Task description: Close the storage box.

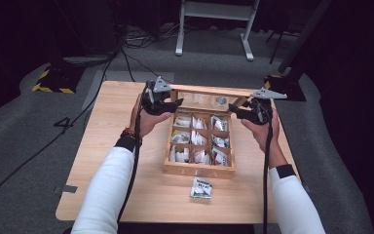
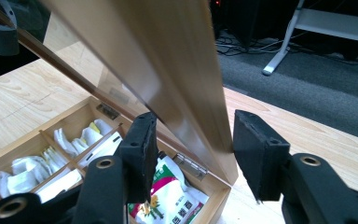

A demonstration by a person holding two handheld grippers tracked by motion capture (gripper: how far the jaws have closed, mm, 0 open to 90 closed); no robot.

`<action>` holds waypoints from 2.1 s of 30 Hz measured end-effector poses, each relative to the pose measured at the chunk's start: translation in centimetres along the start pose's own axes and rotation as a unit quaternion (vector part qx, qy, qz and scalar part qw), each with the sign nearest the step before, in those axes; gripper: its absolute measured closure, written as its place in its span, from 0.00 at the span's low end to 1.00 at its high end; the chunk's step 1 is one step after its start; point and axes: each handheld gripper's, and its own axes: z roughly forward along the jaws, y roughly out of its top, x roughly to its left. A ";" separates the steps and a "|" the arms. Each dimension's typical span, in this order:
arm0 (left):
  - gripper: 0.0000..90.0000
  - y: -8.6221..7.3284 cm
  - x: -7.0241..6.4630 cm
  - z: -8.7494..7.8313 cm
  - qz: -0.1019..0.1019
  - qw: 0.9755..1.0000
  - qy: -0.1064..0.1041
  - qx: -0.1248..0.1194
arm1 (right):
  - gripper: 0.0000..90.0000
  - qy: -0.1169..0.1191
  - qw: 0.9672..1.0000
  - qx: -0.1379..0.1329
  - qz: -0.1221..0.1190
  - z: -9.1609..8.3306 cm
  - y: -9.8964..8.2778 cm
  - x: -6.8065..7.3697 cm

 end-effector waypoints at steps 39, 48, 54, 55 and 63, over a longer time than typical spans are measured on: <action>0.59 -1.1 -2.2 -3.6 0.038 0.999 0.000 -0.001 | 0.60 0.022 0.998 -0.015 -0.052 -3.8 -1.0 1.7; 0.61 -1.4 -2.7 -4.0 0.045 0.999 0.003 0.001 | 0.59 0.023 0.998 -0.014 -0.060 -4.6 -1.3 2.3; 0.61 -1.6 -3.0 -4.5 0.048 0.999 -0.001 -0.001 | 0.59 0.025 0.998 -0.014 -0.063 -5.0 -1.4 2.5; 0.61 -1.6 -3.1 -4.6 0.047 0.999 -0.002 -0.002 | 0.59 0.024 0.998 -0.012 -0.064 -5.1 -1.4 2.6; 0.59 -2.2 -3.5 -5.3 0.049 0.999 -0.005 0.002 | 0.58 0.028 0.997 -0.010 -0.072 -5.6 -1.8 3.1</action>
